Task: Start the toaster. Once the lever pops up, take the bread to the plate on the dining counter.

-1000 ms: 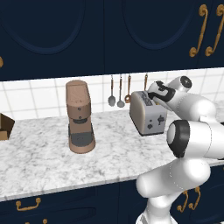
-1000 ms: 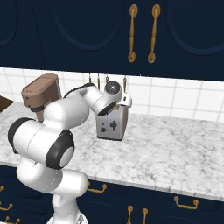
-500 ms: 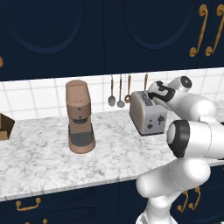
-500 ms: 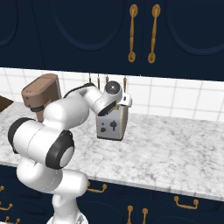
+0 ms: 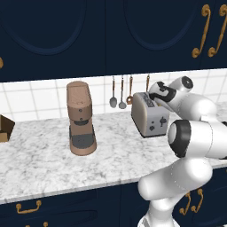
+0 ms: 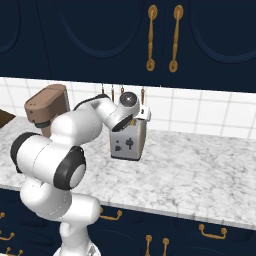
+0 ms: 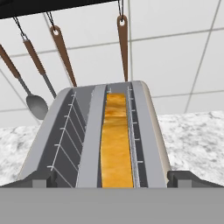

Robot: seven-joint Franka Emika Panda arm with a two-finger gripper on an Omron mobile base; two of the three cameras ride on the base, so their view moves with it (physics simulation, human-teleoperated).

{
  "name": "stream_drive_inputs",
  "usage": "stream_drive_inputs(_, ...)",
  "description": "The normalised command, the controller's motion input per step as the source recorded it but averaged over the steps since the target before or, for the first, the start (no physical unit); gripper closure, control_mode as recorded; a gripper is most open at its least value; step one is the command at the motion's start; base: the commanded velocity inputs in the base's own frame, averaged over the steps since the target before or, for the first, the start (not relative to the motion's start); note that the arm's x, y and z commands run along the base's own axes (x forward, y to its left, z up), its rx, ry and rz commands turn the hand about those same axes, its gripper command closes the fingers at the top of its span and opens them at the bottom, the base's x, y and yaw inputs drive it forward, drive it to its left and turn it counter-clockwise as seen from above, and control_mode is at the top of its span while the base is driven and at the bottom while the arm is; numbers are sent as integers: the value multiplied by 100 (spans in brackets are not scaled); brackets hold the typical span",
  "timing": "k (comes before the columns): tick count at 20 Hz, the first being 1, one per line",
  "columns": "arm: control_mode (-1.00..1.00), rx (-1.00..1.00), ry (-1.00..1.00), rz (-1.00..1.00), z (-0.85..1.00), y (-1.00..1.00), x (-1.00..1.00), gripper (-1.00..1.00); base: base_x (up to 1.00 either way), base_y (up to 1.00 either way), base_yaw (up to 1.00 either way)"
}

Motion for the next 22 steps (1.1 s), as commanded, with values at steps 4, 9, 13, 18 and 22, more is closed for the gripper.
stream_drive_inputs(4,-100,-1,0,0,-1,0,4,-100,0,0,0)
stream_drive_inputs(9,-100,-2,-1,0,-3,0,-4,-100,0,0,0)
stream_drive_inputs(13,-100,0,-1,0,-2,0,-2,-100,0,0,0)
stream_drive_inputs(18,-100,0,0,2,0,0,0,100,0,0,0)
stream_drive_inputs(22,-100,0,0,4,0,0,0,100,0,0,0)
